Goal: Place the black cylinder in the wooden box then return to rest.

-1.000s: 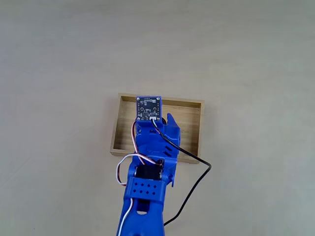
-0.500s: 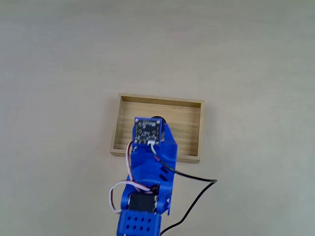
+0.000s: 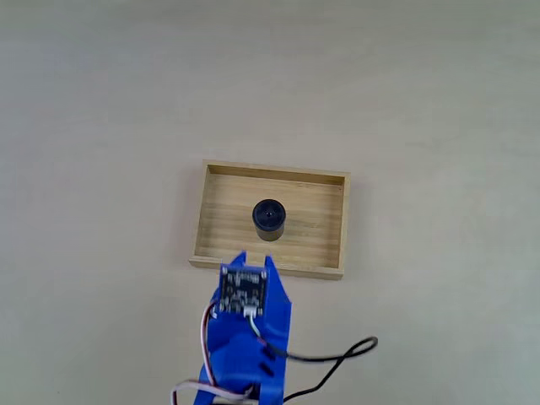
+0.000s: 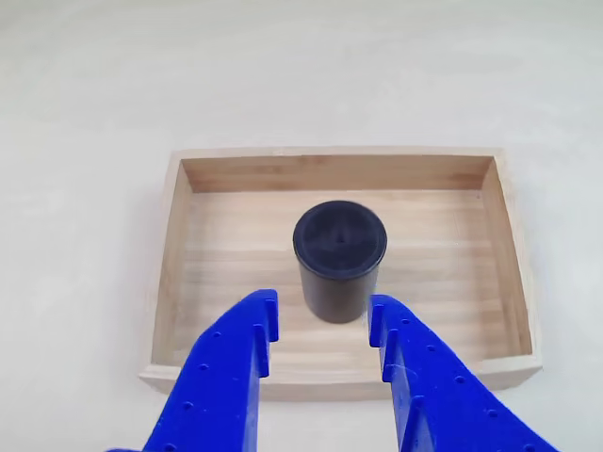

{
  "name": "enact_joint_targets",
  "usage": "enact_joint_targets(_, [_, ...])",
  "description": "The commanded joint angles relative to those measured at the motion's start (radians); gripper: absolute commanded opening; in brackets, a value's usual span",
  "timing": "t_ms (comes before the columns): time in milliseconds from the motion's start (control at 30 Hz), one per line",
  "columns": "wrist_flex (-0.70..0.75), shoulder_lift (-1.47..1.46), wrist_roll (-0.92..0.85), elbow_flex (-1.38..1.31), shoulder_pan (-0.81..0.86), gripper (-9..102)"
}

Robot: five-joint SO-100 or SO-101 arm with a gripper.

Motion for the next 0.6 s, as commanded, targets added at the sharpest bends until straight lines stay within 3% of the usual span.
enact_joint_targets(0, [0.13,-0.222,-0.043,0.008,-0.012,9])
enact_joint_targets(133, [0.236,-0.385,-0.061,0.081,-0.011,0])
enact_joint_targets(567, [0.374,-0.545,-0.164,0.275,-0.009,-1])
